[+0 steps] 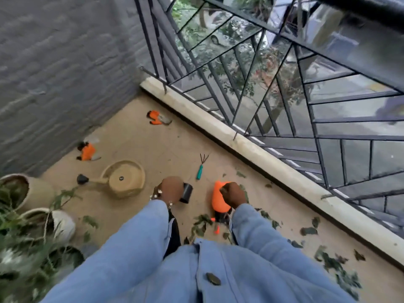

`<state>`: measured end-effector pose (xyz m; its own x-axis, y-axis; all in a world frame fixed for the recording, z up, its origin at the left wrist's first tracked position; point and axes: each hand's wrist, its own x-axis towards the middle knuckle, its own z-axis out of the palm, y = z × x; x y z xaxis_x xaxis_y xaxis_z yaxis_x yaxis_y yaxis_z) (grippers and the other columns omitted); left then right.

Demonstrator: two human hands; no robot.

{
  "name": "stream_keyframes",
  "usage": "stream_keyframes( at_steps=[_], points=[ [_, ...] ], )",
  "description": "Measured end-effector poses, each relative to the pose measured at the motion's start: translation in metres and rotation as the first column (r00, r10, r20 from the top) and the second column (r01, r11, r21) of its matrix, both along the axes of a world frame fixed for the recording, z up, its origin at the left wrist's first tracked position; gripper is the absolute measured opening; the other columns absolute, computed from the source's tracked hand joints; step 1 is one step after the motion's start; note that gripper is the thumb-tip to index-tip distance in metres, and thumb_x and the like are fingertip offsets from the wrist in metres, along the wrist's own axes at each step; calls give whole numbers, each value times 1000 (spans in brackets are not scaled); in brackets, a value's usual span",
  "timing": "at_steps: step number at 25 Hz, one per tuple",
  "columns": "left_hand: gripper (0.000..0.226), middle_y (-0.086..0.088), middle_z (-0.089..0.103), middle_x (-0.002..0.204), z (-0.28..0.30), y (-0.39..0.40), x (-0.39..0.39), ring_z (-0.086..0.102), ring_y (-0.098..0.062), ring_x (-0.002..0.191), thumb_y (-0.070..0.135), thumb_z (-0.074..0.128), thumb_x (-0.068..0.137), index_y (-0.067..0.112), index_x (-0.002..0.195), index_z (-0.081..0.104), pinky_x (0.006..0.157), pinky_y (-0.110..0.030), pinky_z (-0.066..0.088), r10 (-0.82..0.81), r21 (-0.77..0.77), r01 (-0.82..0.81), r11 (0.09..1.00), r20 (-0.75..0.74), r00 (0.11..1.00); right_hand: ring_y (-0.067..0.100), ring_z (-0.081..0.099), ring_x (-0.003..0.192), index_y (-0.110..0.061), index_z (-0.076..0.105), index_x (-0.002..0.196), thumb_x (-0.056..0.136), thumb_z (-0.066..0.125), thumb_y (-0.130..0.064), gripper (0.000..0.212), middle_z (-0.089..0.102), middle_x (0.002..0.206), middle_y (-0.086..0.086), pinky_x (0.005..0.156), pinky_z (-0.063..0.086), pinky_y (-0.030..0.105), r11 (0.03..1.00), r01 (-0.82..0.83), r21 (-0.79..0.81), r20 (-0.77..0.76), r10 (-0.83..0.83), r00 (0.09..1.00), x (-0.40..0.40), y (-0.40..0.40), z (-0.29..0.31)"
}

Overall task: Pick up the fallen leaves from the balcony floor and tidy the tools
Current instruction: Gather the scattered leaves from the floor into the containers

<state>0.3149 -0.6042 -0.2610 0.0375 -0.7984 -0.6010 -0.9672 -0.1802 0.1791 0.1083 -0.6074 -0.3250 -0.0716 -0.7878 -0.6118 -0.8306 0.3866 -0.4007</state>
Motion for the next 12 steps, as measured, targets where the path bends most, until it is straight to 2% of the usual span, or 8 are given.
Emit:
stream_keyframes(
  at_steps=[2,4,6,8,12],
  points=[
    [25,-13,65,117,-16,-50,16,61,-33,107,16,49,95,12,114,64,93,-40,50,-69,6,70,998,-31,997,35,61,101,-5,69,94,92,53,-24,24,67,105,20,81,47,35,991,131,-18,45,-130,991,9,-33,-10],
    [25,-13,67,113,-27,-108,33,63,-34,103,20,51,91,16,110,66,92,-41,51,-143,33,145,989,-53,988,37,60,106,-6,69,104,92,53,-26,28,67,110,19,85,48,37,961,277,-22,25,-276,961,20,-61,-13],
    [27,-11,68,112,-42,-158,52,64,-32,103,27,51,90,20,109,68,92,-38,51,-245,44,248,968,-59,968,37,59,107,-8,69,104,92,54,-26,27,67,111,19,87,47,37,916,399,-39,-4,-399,917,33,-79,-7],
    [31,-10,68,116,-29,-200,52,63,-31,105,33,49,91,21,113,67,92,-34,50,-316,60,320,945,-72,946,38,60,105,-3,70,100,93,54,-22,26,68,108,21,86,46,36,878,477,-45,-25,-478,878,49,-94,7],
    [29,-12,64,120,-19,-265,34,60,-32,111,19,46,97,11,120,63,96,-36,48,-531,34,539,842,-128,838,35,62,99,-4,71,95,92,55,-18,22,69,101,19,78,43,32,763,642,-76,28,-642,766,74,-117,17]
  ],
)
